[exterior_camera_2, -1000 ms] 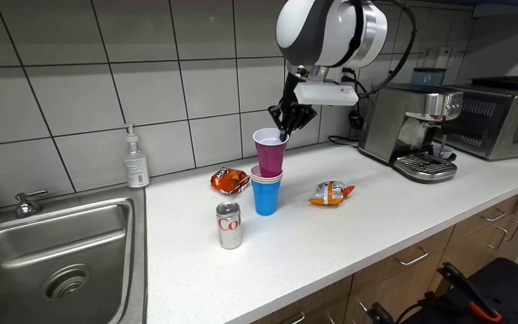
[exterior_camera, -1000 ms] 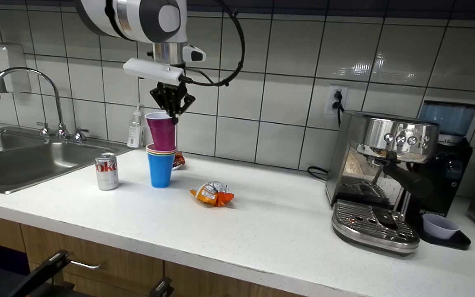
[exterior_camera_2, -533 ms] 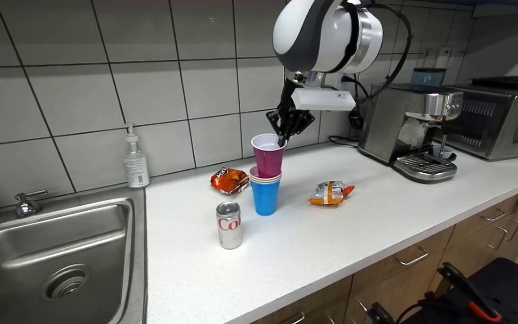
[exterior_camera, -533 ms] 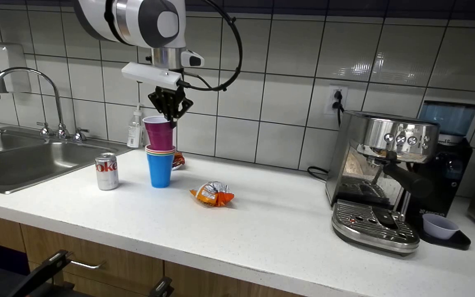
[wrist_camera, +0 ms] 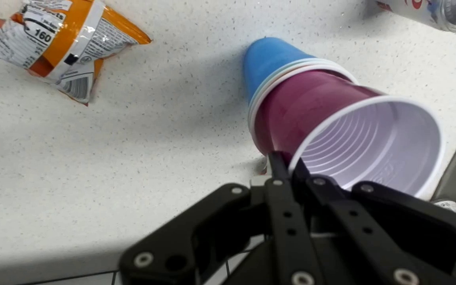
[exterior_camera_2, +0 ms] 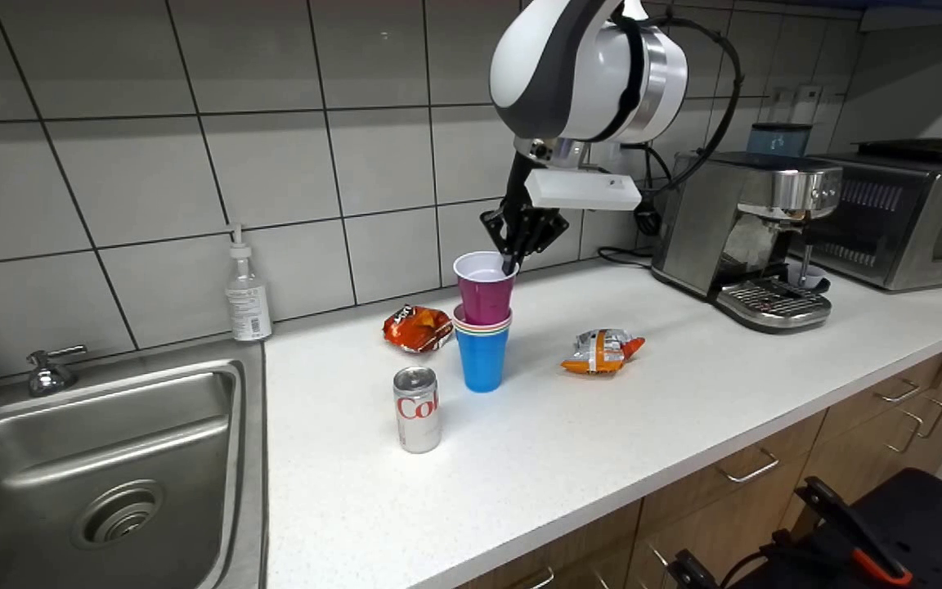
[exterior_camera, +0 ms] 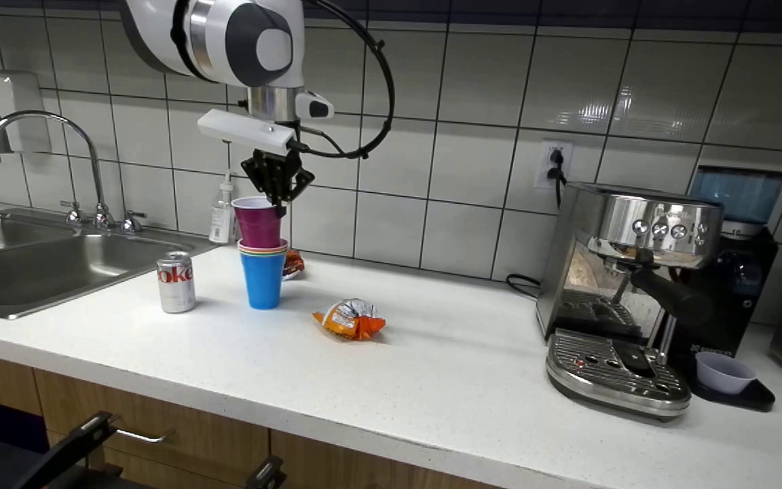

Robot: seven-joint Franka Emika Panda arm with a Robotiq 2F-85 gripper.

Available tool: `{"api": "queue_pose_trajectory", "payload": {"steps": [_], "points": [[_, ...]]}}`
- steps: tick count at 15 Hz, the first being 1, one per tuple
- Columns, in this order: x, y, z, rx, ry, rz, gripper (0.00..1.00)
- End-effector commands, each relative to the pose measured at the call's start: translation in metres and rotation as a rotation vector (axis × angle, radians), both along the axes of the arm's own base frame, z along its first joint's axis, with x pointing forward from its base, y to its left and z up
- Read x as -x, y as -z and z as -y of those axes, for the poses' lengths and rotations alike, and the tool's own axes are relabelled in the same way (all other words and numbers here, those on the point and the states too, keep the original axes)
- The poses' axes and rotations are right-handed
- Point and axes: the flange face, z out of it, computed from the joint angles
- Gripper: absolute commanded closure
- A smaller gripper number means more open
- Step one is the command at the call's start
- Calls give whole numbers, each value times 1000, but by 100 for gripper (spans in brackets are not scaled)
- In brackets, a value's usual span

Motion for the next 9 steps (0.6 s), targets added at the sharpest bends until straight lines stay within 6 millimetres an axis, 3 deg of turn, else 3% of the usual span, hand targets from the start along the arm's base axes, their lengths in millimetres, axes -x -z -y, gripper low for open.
{"api": "queue_pose_trajectory", "payload": {"steps": [1,5,6,7,9], "points": [[-6,-2,-2,-13,4,-15,99],[-7,0,-2,-13,2,-20,99],[-7,1,-2,-11,1,-21,70],[-7,1,-2,-13,1,-21,69],[-8,1,-3,-12,-2,-21,55]]}}
